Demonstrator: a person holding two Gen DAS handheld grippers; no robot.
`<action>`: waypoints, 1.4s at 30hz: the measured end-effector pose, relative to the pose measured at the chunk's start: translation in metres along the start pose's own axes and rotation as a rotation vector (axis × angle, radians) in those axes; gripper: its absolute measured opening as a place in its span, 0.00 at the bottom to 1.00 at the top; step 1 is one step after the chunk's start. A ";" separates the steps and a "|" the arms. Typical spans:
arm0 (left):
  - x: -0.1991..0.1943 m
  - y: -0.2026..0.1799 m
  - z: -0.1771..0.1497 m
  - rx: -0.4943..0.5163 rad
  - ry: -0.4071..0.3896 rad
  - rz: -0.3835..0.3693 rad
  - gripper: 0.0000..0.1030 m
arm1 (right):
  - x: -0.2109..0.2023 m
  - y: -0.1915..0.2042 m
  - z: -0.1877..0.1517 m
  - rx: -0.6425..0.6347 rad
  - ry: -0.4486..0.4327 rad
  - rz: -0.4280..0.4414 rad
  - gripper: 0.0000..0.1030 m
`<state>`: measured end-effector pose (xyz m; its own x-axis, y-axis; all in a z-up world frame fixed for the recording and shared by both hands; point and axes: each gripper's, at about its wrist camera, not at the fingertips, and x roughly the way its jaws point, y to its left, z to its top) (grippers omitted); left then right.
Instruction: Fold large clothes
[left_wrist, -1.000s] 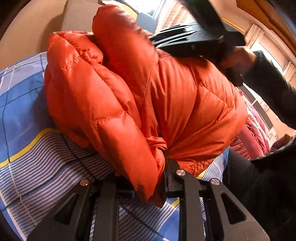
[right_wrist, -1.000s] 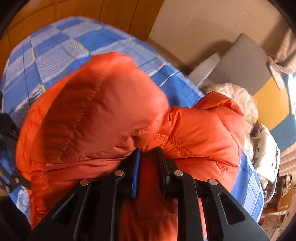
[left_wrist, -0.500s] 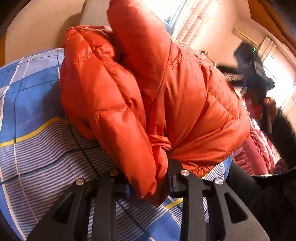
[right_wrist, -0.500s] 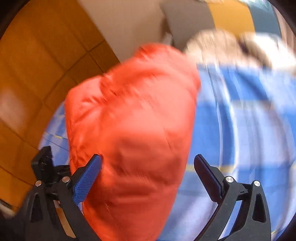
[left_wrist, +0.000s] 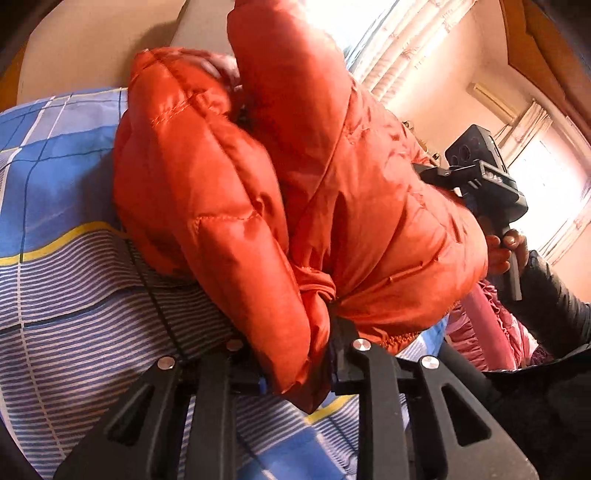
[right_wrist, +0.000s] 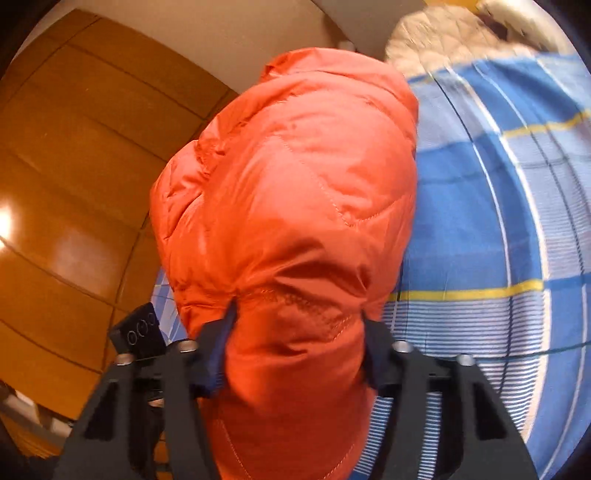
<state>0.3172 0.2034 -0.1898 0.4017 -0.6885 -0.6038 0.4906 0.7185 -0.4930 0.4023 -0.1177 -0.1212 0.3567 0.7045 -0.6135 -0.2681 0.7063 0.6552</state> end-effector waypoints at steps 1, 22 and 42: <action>-0.002 -0.001 -0.001 -0.002 -0.007 -0.002 0.19 | -0.005 0.005 0.001 -0.022 -0.008 -0.006 0.41; 0.096 -0.081 0.047 0.153 0.089 -0.039 0.19 | -0.119 -0.092 -0.023 0.052 -0.175 -0.229 0.32; 0.120 -0.081 0.037 0.074 0.049 0.048 0.31 | -0.125 -0.091 -0.051 0.119 -0.228 -0.359 0.75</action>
<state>0.3547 0.0589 -0.1991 0.3888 -0.6467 -0.6563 0.5283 0.7400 -0.4162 0.3368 -0.2664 -0.1270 0.6000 0.3732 -0.7076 0.0092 0.8813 0.4725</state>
